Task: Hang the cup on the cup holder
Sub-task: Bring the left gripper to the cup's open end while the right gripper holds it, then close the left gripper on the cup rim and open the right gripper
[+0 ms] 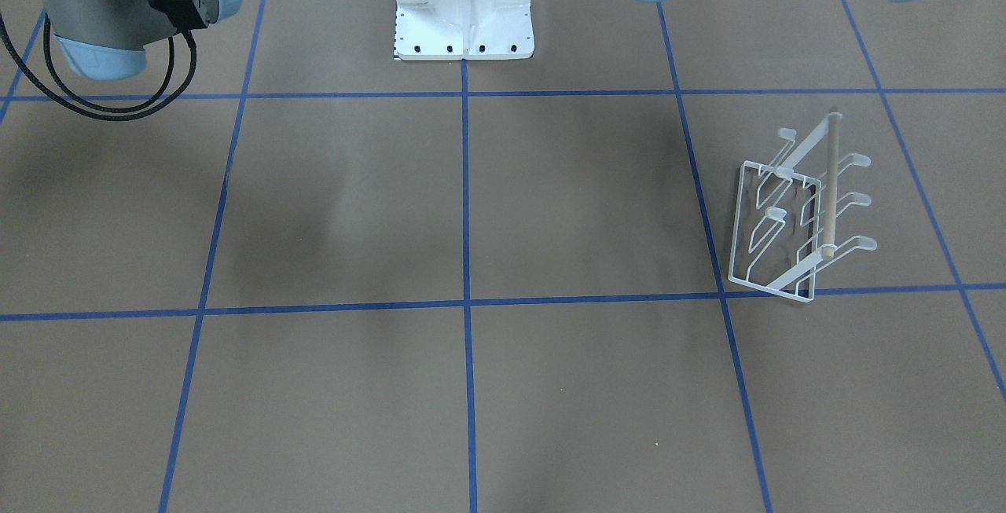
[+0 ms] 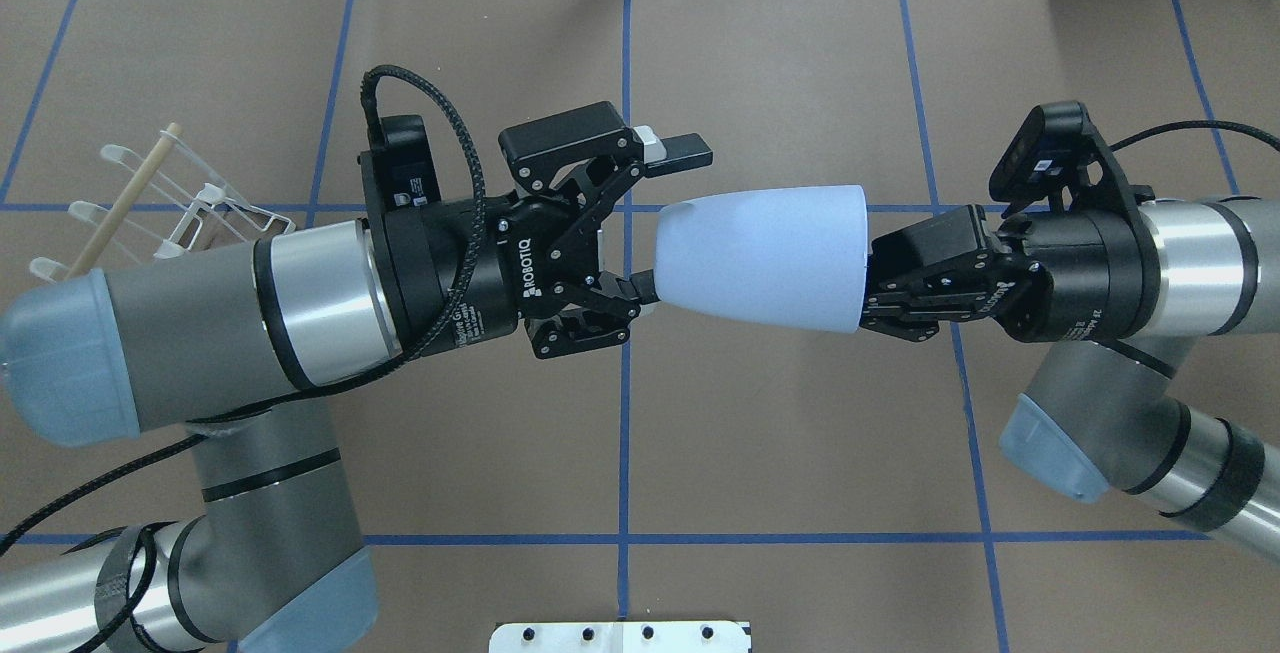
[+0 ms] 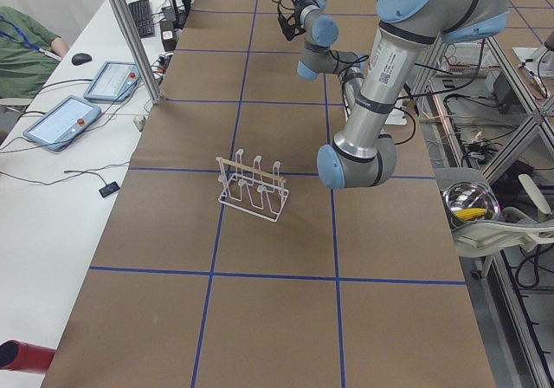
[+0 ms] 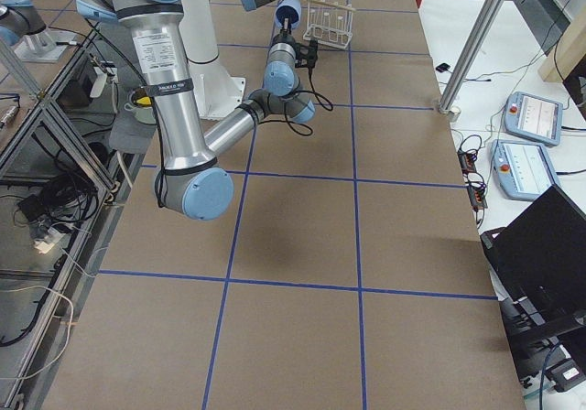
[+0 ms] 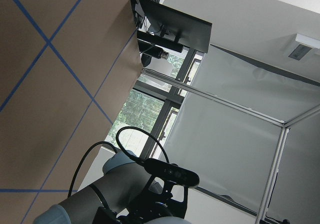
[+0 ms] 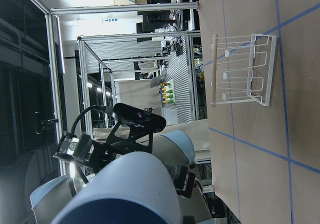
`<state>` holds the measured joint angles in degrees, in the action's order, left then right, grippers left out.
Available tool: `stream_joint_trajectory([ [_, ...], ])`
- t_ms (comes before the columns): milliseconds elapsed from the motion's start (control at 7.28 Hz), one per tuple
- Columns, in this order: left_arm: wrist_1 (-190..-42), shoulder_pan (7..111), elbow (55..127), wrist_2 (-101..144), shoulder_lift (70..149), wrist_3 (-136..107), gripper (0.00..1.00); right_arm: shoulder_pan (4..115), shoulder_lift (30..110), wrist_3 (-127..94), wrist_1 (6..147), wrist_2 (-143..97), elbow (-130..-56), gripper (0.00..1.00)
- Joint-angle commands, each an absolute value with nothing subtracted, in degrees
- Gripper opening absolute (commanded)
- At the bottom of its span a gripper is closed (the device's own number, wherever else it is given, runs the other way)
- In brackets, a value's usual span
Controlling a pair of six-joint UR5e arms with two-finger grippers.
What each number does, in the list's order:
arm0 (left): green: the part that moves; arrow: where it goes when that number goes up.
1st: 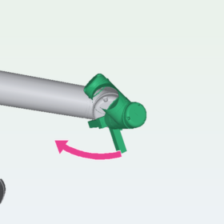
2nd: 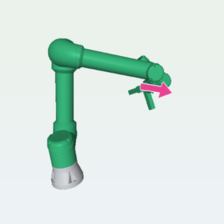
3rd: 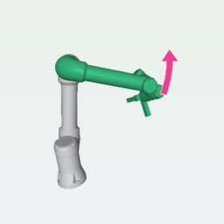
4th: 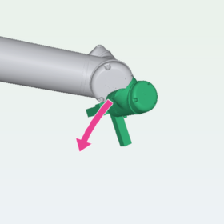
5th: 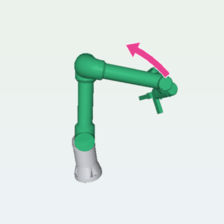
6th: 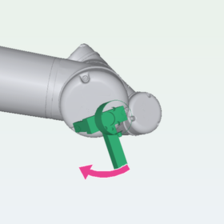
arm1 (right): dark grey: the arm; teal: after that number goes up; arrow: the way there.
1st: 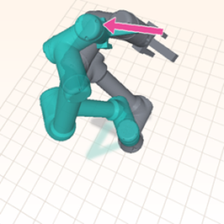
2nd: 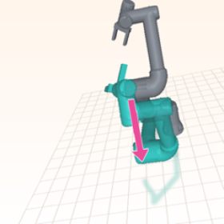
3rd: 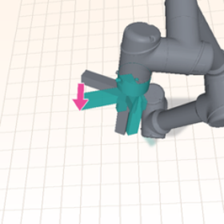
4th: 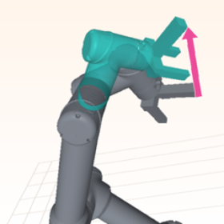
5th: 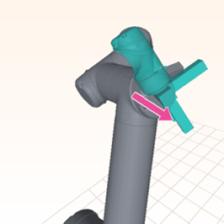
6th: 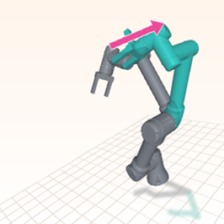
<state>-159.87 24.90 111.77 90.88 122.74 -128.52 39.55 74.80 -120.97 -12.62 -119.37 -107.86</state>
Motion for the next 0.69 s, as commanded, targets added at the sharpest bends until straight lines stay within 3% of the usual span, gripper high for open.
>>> stream_joint_trajectory([
  [0,-159.9,24.9,111.9,90.9,122.7,-128.5,0.98,39.6,74.8,-120.9,-12.7,-119.1,-107.8,0.0],
  [549,-159.8,24.4,112.1,90.9,122.8,-128.6,0.94,39.6,74.8,-120.9,-12.7,-119.0,-107.8,0.0],
])
